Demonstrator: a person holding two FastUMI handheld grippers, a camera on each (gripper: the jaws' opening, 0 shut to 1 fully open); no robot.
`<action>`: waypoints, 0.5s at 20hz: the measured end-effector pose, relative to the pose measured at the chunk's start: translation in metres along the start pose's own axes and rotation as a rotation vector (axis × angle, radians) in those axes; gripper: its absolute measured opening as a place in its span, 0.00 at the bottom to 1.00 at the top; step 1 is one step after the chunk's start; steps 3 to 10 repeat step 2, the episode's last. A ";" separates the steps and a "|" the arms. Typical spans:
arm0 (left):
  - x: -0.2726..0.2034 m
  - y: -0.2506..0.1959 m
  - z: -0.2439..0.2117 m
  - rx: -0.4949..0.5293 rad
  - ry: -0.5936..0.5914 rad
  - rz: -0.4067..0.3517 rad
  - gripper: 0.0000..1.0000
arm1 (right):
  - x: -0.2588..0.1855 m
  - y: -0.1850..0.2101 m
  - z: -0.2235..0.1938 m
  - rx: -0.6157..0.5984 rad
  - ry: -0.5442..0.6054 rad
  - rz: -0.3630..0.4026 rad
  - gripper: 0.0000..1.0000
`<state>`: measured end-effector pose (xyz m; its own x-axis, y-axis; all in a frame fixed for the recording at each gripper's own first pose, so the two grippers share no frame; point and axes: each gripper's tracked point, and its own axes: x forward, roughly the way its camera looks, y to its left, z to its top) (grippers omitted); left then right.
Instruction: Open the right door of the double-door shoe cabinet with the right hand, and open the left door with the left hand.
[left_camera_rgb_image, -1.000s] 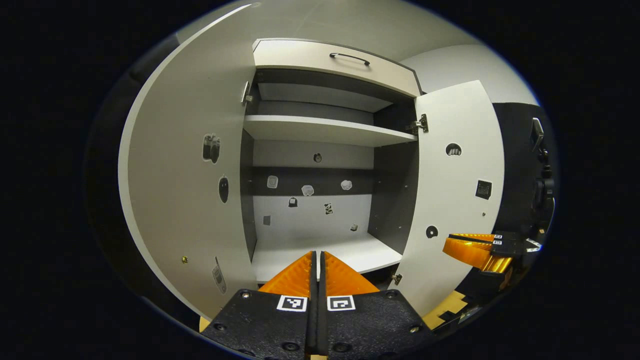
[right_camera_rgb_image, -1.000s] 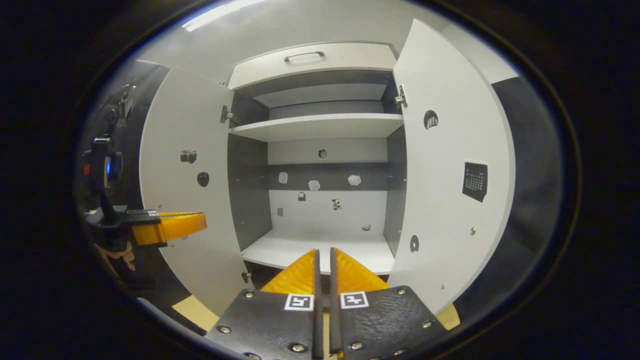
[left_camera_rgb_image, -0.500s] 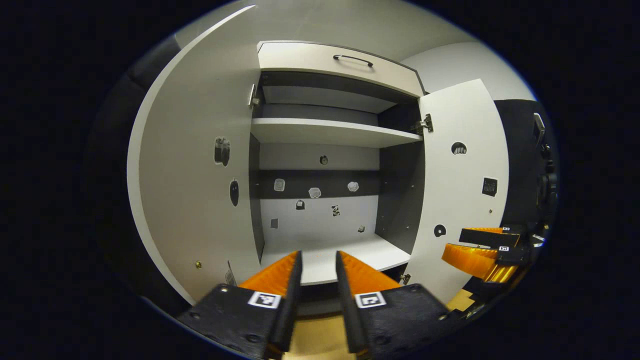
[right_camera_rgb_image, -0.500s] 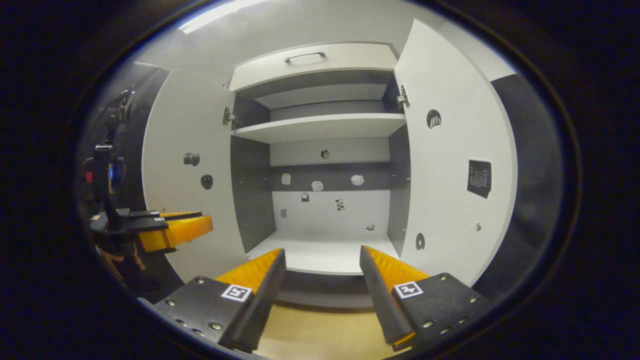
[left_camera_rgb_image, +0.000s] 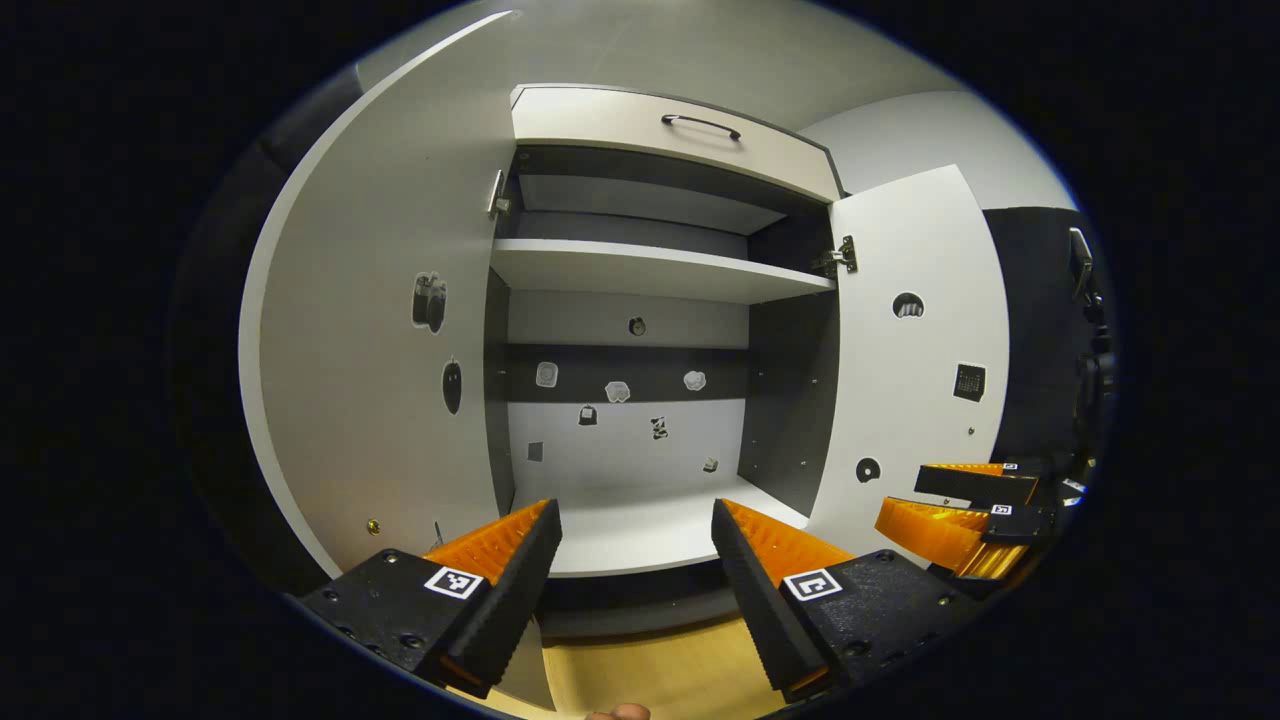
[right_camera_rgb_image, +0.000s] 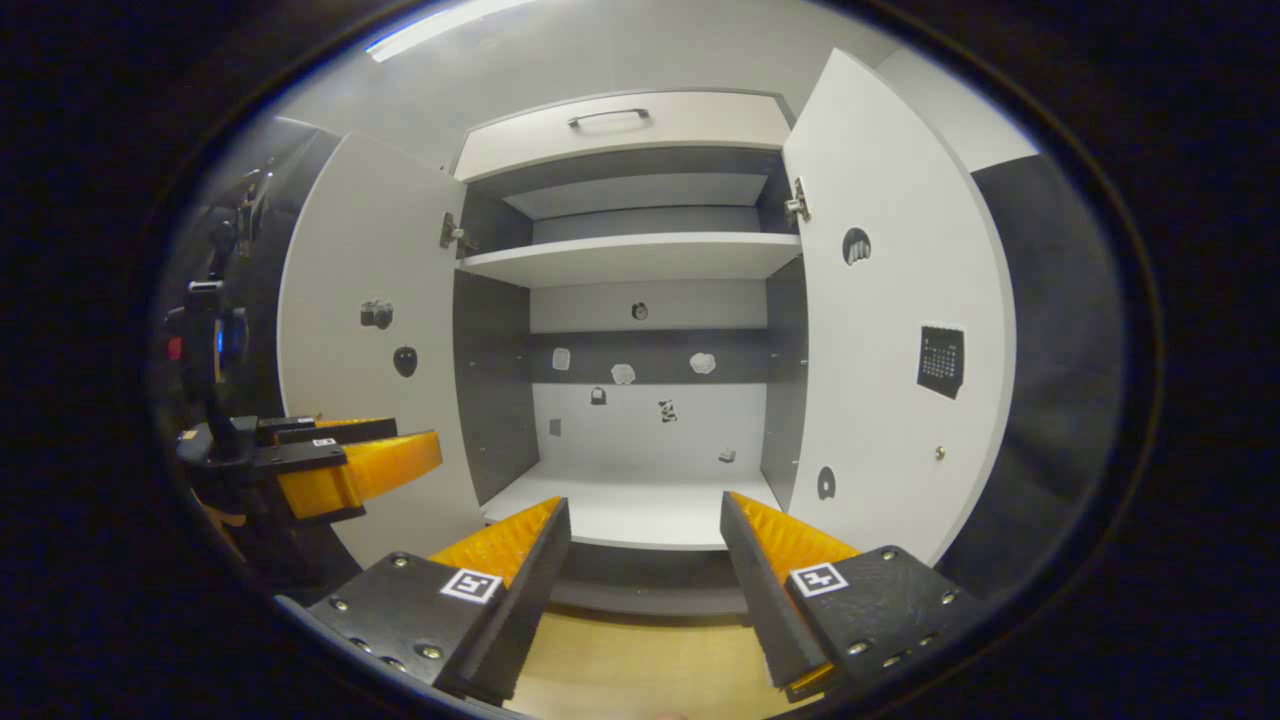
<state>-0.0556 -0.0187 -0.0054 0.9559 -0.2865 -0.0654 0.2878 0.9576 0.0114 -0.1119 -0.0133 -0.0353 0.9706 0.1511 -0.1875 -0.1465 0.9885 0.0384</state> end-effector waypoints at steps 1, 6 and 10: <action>0.000 -0.001 0.000 -0.001 0.002 -0.002 0.94 | -0.001 0.000 -0.001 0.002 0.001 -0.002 0.89; -0.001 -0.001 -0.002 -0.001 0.004 -0.002 0.94 | -0.001 -0.001 -0.001 0.003 0.000 -0.003 0.89; -0.001 -0.001 -0.002 -0.001 0.004 -0.002 0.94 | -0.001 -0.001 -0.001 0.003 0.000 -0.003 0.89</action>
